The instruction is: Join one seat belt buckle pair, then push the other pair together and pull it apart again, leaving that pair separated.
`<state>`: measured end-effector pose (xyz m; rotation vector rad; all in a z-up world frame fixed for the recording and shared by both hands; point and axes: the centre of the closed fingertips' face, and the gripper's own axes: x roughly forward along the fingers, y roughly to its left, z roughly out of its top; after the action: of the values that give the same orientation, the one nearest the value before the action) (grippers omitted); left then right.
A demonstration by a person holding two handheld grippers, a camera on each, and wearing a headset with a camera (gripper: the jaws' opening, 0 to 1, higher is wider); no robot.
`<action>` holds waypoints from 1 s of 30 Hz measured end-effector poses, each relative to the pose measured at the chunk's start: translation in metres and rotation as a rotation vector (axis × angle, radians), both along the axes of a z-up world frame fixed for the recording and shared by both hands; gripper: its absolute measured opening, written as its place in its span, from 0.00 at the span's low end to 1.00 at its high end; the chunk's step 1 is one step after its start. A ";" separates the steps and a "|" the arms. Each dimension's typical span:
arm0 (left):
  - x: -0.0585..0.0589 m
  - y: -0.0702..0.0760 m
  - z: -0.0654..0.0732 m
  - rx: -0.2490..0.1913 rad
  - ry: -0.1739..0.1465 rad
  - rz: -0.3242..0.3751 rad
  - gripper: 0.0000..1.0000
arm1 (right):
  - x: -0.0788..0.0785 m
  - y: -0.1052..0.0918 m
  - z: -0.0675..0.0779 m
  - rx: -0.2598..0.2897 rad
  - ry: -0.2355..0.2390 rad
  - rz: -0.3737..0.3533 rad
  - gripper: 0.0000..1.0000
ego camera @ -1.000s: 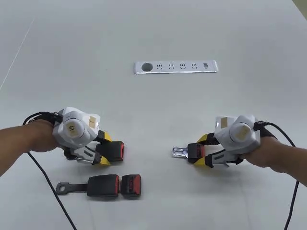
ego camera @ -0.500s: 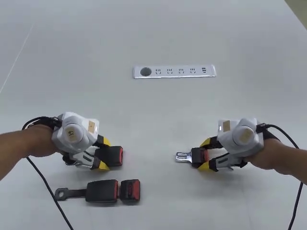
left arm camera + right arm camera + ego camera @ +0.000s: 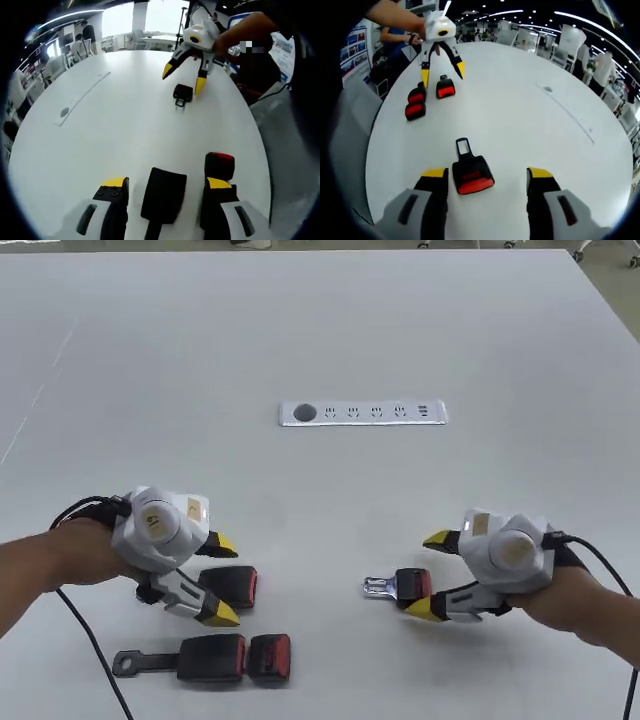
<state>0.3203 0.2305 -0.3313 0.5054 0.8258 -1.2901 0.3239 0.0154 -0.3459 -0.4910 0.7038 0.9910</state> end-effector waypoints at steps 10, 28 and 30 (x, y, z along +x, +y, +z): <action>0.008 0.018 0.034 -0.110 -0.061 0.324 0.79 | 0.000 -0.016 0.035 0.081 -0.113 -0.275 0.81; -0.043 0.049 0.078 -0.303 -0.135 0.700 0.97 | -0.052 -0.035 0.078 0.156 -0.218 -0.493 0.87; -0.051 0.047 0.084 -0.324 -0.149 0.720 0.97 | -0.060 -0.034 0.079 0.166 -0.219 -0.505 0.88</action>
<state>0.2696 0.2778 -0.2472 0.0235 0.5753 -0.6844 0.2639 -0.0189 -0.2666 -0.2507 0.5072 0.5050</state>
